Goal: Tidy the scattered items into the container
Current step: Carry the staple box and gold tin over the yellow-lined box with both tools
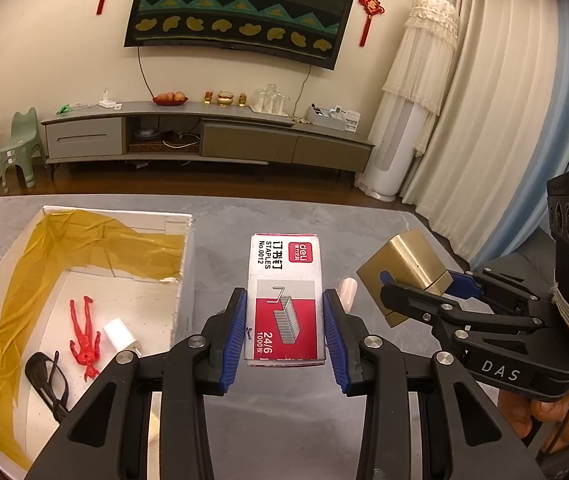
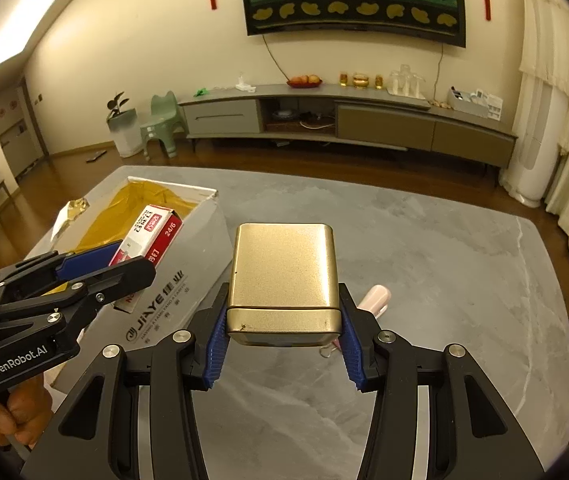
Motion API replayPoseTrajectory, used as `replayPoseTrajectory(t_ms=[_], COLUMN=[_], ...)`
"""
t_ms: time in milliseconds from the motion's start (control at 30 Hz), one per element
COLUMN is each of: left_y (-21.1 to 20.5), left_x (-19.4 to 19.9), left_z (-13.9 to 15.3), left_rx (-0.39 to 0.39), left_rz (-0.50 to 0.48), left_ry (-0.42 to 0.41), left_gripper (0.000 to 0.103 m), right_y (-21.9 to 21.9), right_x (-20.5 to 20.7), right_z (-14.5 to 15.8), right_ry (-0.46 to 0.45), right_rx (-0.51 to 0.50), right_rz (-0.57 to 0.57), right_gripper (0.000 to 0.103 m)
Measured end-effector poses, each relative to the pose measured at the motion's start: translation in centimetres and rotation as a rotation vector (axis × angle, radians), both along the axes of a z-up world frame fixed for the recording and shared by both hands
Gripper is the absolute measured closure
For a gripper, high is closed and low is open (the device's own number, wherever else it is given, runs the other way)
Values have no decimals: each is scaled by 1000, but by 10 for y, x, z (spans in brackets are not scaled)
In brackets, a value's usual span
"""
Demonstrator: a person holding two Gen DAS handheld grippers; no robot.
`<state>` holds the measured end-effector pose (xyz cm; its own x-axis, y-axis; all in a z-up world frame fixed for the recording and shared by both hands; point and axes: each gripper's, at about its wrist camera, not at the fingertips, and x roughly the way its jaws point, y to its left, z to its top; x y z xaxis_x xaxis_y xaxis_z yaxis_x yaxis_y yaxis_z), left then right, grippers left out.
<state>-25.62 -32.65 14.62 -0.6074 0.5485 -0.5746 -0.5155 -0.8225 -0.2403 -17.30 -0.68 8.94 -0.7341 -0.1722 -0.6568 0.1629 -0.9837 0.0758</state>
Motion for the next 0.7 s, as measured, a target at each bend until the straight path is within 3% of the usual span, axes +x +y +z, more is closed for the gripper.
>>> replayPoseTrajectory(t_ms=[700], left_y=[-44], left_x=[-5], left_z=[15], left_rx=[61], left_rz=[54], left_ry=[7], left_gripper=[64], right_y=[-60], right_x=[-10], right_z=[13], right_ry=[33], right_rx=[5], right_rz=[58], right_gripper=[52])
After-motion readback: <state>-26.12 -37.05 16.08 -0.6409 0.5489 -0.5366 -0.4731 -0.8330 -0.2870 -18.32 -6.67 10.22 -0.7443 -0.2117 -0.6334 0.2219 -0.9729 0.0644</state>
